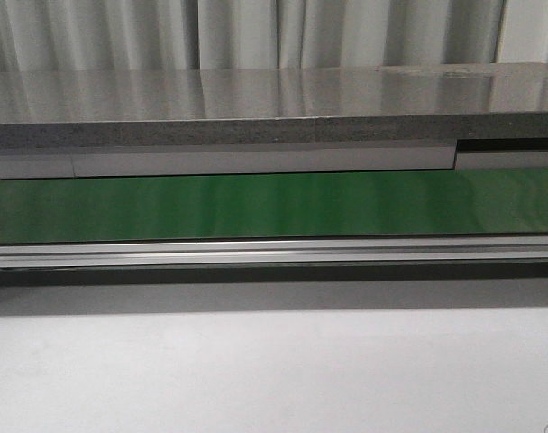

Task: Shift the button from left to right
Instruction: 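Lift the button with the left gripper and carry it over the conveyor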

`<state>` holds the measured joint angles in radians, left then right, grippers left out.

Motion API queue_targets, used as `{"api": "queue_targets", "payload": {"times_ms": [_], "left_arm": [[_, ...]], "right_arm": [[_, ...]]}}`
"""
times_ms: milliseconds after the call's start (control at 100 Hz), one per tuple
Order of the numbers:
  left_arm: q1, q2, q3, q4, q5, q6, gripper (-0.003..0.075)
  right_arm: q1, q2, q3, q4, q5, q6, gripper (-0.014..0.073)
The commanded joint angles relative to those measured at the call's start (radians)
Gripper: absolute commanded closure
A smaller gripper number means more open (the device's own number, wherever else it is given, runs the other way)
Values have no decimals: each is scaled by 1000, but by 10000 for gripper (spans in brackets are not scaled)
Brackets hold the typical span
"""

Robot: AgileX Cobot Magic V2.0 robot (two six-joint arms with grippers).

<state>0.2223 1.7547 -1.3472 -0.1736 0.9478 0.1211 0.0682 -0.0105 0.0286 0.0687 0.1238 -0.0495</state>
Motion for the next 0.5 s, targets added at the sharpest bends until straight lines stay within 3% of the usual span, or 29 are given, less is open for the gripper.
{"api": "queue_targets", "payload": {"times_ms": [0, 310, 400, 490], "left_arm": [[-35, -47, -29, -20, -17, 7, 732], [-56, -39, -29, -18, -28, 9, 689], [-56, -39, -29, -23, -28, 20, 606], [-56, -39, -29, -28, -28, 31, 469]], "right_arm": [[-1, -20, -15, -4, -86, -6, 662], [-1, -20, -15, -4, -86, -6, 662], [-1, -20, -15, -4, -86, -6, 662], [-1, -20, -15, -4, -86, -6, 662]]}}
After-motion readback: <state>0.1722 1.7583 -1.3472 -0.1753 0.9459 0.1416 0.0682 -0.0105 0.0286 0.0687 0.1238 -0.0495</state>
